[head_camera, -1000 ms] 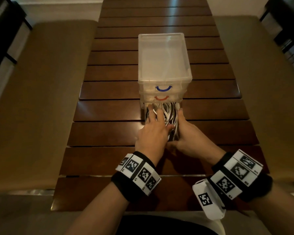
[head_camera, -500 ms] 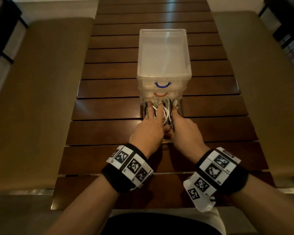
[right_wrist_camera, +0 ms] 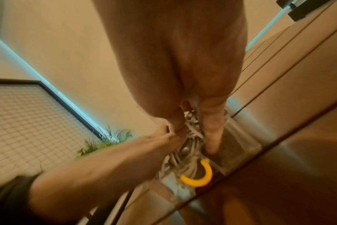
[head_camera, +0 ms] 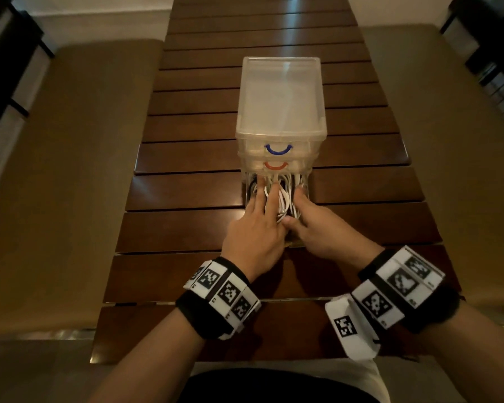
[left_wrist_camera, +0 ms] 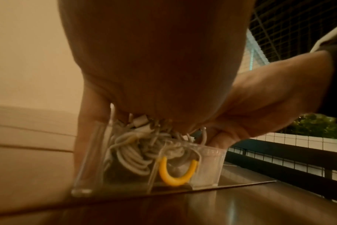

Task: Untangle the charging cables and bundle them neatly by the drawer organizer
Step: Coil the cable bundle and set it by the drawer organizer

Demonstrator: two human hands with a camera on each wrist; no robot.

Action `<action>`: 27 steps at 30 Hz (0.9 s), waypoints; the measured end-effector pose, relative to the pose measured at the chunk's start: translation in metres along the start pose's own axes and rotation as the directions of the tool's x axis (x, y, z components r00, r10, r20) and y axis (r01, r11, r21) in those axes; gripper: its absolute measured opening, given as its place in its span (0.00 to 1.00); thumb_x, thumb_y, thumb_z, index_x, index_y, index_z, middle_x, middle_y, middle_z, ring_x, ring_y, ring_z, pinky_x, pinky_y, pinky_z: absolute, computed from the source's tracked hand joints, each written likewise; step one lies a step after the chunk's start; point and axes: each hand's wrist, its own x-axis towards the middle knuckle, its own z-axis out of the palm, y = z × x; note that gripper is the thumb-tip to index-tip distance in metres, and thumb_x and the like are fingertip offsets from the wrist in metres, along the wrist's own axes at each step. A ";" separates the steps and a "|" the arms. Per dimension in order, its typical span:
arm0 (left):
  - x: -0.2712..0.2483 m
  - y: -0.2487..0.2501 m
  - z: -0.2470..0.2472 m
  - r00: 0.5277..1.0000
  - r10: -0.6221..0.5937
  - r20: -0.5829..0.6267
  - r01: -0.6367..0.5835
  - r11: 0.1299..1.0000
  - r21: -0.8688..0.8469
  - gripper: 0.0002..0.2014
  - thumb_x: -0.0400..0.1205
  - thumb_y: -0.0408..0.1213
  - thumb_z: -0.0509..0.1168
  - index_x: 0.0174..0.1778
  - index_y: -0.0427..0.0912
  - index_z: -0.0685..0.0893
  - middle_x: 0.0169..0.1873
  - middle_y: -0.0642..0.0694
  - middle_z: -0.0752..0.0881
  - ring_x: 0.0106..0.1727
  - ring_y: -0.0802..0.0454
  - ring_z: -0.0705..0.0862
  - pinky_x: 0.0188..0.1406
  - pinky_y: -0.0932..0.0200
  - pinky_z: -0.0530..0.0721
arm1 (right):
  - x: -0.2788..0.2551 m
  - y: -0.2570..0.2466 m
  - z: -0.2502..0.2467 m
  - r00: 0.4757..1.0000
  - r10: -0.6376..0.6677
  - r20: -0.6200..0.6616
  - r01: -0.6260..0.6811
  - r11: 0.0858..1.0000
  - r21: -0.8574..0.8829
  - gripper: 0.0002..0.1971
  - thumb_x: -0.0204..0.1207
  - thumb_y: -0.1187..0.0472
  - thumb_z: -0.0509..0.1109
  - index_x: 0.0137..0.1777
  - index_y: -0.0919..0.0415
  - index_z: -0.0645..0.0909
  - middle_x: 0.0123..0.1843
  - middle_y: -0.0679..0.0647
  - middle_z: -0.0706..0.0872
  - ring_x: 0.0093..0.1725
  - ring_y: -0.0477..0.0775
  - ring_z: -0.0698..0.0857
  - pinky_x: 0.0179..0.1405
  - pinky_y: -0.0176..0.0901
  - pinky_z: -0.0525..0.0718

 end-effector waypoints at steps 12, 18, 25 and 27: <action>0.002 -0.030 0.008 0.996 0.092 0.012 -0.092 0.996 0.020 0.29 0.88 0.57 0.32 0.84 0.51 0.35 0.83 0.56 0.32 0.82 0.63 0.30 0.82 0.36 0.34 | -0.010 -0.001 0.027 0.935 -0.159 -0.316 0.032 0.928 -0.370 0.31 0.88 0.50 0.55 0.88 0.53 0.49 0.86 0.59 0.60 0.68 0.61 0.82 0.61 0.51 0.81; 0.003 -0.026 0.016 0.992 0.120 -0.029 -0.116 0.986 0.121 0.28 0.89 0.55 0.36 0.85 0.55 0.37 0.85 0.53 0.36 0.84 0.58 0.34 0.81 0.30 0.40 | -0.013 0.010 0.026 0.917 -0.278 -0.286 0.068 0.816 -0.574 0.30 0.88 0.55 0.58 0.85 0.68 0.56 0.87 0.68 0.52 0.84 0.69 0.59 0.79 0.58 0.70; 0.004 -0.028 0.014 0.990 0.142 0.004 -0.142 0.989 0.049 0.29 0.90 0.53 0.41 0.83 0.63 0.34 0.85 0.54 0.34 0.84 0.57 0.32 0.81 0.31 0.38 | -0.011 0.011 0.027 0.975 -0.199 -0.095 0.188 0.975 -0.116 0.39 0.88 0.43 0.51 0.85 0.55 0.28 0.86 0.48 0.26 0.83 0.40 0.27 0.85 0.42 0.38; 0.006 -0.028 0.013 0.990 0.142 0.024 -0.143 0.988 0.059 0.29 0.89 0.54 0.42 0.84 0.61 0.36 0.85 0.53 0.33 0.84 0.57 0.31 0.82 0.32 0.39 | -0.009 0.008 0.027 0.987 -0.148 -0.057 0.143 0.987 -0.076 0.42 0.86 0.38 0.50 0.85 0.55 0.28 0.86 0.47 0.26 0.83 0.40 0.28 0.83 0.42 0.38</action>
